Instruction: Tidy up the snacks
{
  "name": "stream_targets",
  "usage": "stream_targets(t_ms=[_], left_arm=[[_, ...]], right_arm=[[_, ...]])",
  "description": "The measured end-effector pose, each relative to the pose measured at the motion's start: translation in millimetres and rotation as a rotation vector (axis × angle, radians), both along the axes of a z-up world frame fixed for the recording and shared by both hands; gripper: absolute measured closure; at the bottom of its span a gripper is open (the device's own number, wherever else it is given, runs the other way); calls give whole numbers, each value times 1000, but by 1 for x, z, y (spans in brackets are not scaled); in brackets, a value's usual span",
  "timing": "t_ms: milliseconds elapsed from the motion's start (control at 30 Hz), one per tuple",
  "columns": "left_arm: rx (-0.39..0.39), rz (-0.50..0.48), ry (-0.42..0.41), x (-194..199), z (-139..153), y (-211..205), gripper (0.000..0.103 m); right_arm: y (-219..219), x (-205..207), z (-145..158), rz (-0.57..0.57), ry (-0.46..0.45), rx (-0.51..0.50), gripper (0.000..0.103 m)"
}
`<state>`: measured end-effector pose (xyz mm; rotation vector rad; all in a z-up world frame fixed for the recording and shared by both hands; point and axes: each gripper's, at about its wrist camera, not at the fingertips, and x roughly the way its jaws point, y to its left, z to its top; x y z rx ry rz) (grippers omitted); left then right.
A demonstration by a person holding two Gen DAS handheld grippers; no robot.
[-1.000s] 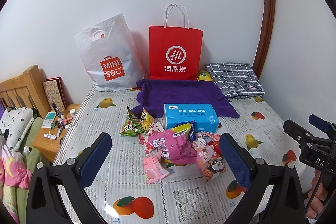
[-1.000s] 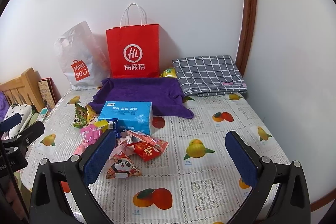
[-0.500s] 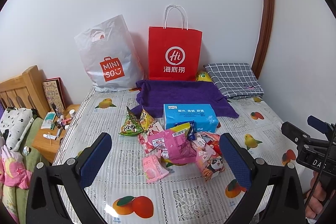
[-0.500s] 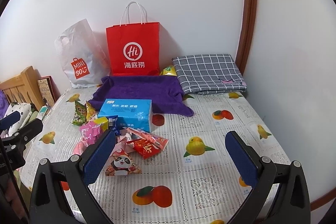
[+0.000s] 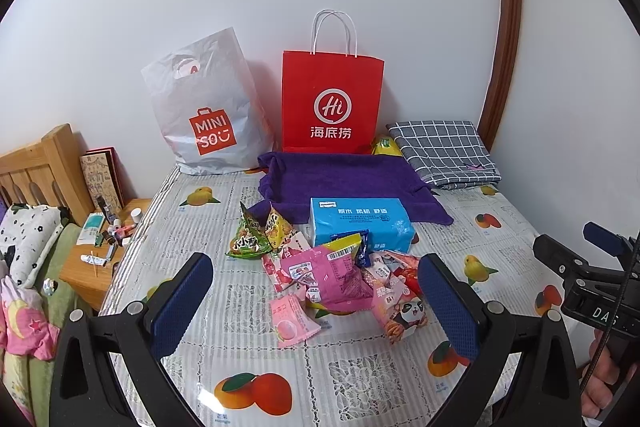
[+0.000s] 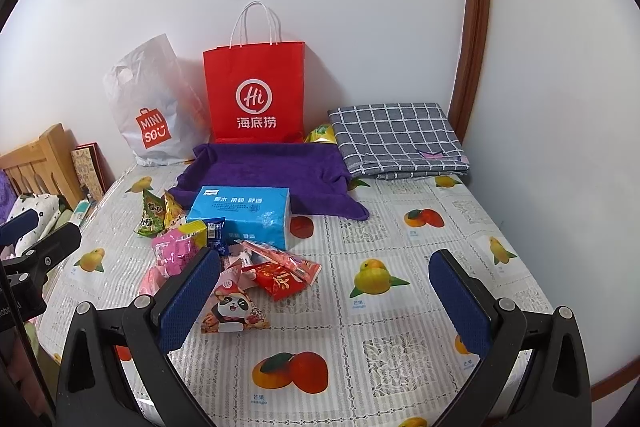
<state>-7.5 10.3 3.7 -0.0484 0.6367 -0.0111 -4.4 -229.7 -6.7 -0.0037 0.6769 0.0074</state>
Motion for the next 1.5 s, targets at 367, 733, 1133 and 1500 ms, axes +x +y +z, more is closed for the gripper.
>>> stream_targets(t_ms=[367, 733, 1133, 1500], left_arm=[[-1, 0, 0, -1, -1, 0, 0], [-6, -3, 0, -3, -3, 0, 0], [-13, -11, 1, -5, -8, -3, 0], [-32, 2, 13, 0, -18, 6, 0]], right_arm=[[3, -3, 2, 8, -6, -2, 0], [4, -5, 2, 14, -6, 2, 0], [7, -4, 0, 20, -4, 4, 0], [12, -6, -10, 40, 2, -5, 0]])
